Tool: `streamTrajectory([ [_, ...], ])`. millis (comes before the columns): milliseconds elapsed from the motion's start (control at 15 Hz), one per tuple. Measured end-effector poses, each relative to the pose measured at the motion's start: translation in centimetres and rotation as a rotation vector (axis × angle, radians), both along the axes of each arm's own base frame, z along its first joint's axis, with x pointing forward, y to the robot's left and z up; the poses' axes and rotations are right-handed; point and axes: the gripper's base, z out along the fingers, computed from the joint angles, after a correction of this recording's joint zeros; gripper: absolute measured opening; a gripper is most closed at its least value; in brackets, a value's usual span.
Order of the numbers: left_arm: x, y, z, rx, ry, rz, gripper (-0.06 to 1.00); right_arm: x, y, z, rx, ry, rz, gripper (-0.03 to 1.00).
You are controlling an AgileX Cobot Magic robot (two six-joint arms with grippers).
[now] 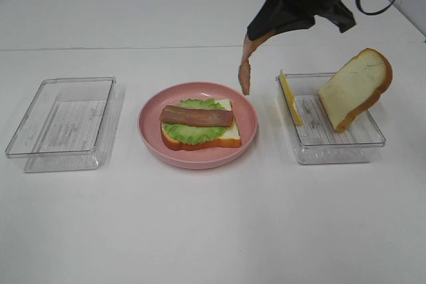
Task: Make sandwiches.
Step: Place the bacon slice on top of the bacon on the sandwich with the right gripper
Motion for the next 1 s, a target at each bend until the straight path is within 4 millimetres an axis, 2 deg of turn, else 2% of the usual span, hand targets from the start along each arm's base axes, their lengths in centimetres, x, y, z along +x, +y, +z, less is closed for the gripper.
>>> streamTrajectory([
  [333, 0.0, 0.0, 0.0, 0.0, 0.0, 0.0, 0.92, 2.4, 5.6, -2.4, 0.069, 0.013, 0.135, 0.02],
  [400, 0.0, 0.0, 0.0, 0.0, 0.0, 0.0, 0.92, 2.6, 6.0, -2.6, 0.069, 0.012, 0.148, 0.02],
  [600, 0.0, 0.0, 0.0, 0.0, 0.0, 0.0, 0.92, 4.4, 8.8, -4.6, 0.094, 0.043, 0.207, 0.02],
  [800, 0.0, 0.0, 0.0, 0.0, 0.0, 0.0, 0.92, 5.0, 10.3, -6.1, 0.108, 0.08, 0.231, 0.02],
  [1000, 0.0, 0.0, 0.0, 0.0, 0.0, 0.0, 0.92, 5.2, 10.6, -8.2, 0.094, 0.118, 0.239, 0.02],
])
